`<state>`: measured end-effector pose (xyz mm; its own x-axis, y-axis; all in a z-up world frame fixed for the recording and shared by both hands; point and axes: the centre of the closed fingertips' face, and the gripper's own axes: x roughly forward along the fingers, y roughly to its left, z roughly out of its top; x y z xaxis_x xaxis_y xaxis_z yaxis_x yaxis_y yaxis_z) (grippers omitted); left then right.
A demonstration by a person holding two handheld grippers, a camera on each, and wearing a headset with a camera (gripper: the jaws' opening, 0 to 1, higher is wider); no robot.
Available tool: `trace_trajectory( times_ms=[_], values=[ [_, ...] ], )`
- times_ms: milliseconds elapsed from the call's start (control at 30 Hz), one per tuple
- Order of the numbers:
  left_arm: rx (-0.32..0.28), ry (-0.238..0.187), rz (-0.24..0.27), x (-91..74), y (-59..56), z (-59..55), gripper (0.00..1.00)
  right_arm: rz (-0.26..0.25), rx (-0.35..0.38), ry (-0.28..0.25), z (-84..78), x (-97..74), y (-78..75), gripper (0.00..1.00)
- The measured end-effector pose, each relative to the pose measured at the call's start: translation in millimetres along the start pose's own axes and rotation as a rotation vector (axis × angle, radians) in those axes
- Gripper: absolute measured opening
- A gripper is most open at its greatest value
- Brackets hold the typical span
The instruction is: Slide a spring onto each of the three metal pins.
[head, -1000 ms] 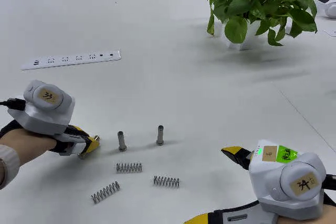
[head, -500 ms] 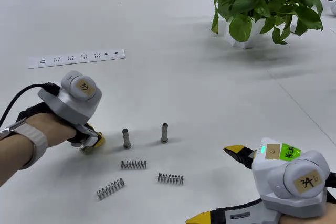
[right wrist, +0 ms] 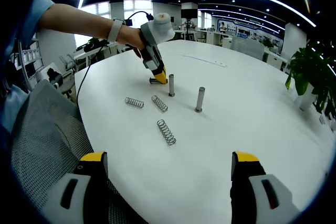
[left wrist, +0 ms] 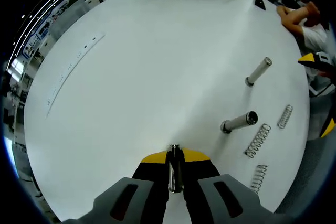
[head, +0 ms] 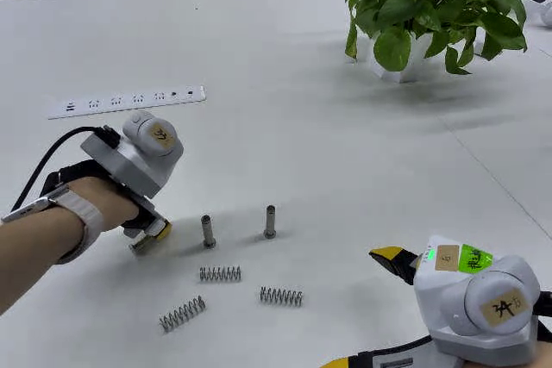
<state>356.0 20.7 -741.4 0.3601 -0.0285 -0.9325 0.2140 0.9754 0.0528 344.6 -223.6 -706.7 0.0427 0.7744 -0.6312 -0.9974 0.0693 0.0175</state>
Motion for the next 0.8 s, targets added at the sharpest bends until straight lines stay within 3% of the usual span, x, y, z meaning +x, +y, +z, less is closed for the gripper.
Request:
trace_trajectory(
  times_ms=[333, 800],
  values=[
    [-0.122, -0.106, -0.041, -3.9, -2.4, -2.1, 0.08, 0.002, 0.001, -0.003, 0.5, 0.6, 0.0, 0.99],
    [-0.144, -0.221, -0.046, -2.3, 13.1, 2.8, 0.08, 0.010, 0.000, 0.005, -0.7, 4.4, 2.9, 0.99]
  ],
)
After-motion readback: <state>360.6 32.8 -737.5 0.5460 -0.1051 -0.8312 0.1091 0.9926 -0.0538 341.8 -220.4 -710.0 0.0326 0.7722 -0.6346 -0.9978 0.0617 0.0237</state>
